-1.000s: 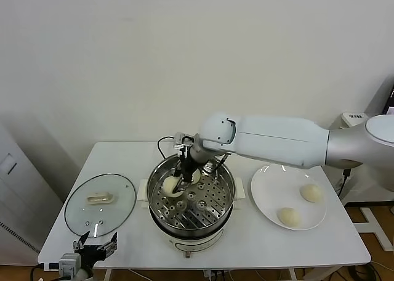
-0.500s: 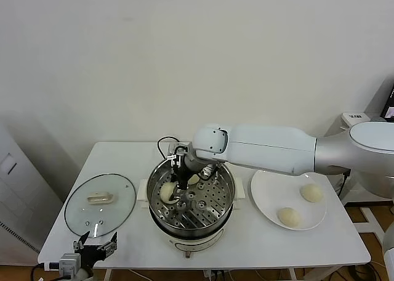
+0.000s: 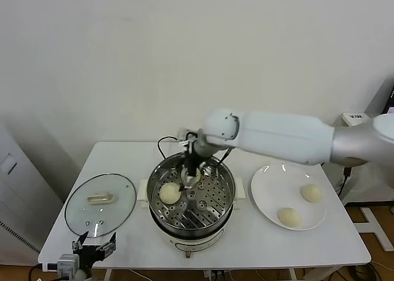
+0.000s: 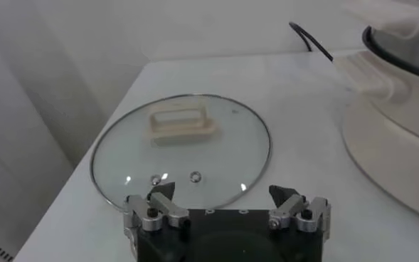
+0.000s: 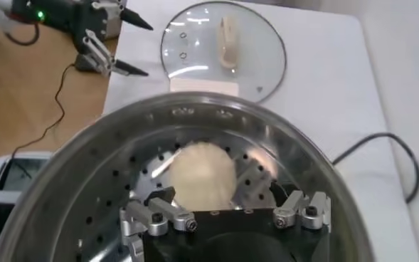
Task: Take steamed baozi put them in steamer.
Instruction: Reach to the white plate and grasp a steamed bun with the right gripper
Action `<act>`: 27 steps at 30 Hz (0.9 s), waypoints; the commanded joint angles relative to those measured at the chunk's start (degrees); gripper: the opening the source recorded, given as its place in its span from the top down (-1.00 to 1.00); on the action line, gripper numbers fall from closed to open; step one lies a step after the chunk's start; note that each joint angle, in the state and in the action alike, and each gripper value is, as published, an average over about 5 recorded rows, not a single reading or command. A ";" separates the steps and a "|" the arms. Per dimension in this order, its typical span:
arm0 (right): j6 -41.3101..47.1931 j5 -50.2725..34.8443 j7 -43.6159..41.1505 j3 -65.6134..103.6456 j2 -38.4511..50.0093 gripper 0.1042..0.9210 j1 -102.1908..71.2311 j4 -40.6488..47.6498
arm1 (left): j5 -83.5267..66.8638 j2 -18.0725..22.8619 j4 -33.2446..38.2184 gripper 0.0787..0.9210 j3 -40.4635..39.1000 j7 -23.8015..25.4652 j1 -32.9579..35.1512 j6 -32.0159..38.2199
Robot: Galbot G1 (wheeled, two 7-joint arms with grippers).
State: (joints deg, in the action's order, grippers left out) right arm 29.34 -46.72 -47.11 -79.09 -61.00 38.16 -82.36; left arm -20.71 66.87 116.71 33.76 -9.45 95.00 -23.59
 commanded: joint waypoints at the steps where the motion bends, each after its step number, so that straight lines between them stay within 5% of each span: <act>1: -8.13 7.52 -15.32 -3.43 8.94 -0.76 10.34 0.46 | -0.26 -0.22 0.41 -0.77 0.12 0.01 0.09 -0.03; 15: -22.43 22.98 -25.78 -7.63 27.11 -0.76 7.07 4.45 | -0.36 -0.38 1.00 -0.77 0.60 0.01 0.97 0.23; 27: -26.96 33.77 -25.76 5.26 30.46 -0.76 -12.27 8.37 | 0.05 -0.20 1.69 -0.77 0.65 -0.02 1.30 -0.30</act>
State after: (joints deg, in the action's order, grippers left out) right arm 6.49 -20.54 -70.38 -79.44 -35.00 35.35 -75.82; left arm -20.73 66.65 118.34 34.47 -9.46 96.28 -23.78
